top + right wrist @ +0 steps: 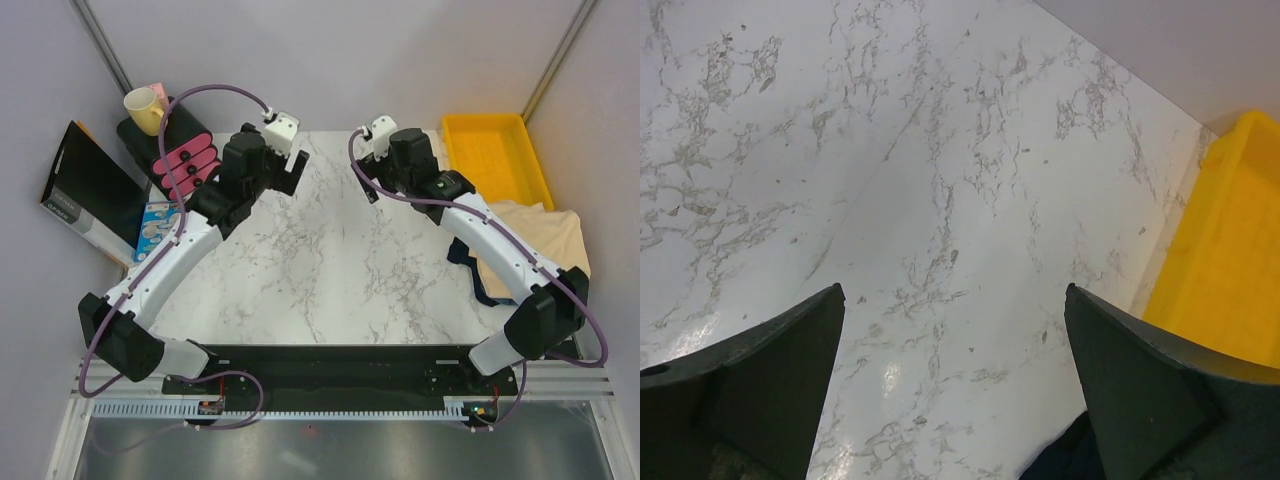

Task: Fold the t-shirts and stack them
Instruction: Put the neatly folded tshirt into the corner of the board with the right arm

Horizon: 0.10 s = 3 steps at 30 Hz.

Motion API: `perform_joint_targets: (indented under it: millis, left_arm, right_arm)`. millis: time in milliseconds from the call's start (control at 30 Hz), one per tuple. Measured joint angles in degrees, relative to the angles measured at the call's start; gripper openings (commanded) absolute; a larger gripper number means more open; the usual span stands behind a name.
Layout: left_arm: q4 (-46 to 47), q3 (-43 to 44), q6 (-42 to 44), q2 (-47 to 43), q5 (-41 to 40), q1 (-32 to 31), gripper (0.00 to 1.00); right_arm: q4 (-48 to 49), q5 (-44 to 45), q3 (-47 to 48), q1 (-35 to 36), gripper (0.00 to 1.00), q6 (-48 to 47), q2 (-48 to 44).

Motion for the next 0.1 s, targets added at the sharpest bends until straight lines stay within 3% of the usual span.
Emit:
perform_joint_targets:
  millis: [100]
  left_arm:
    - [0.2, -0.3, 0.0, -0.2, 0.3, 0.0, 1.00]
  right_arm:
    - [0.0, 0.1, 0.0, 0.2, 0.98, 0.2, 0.0]
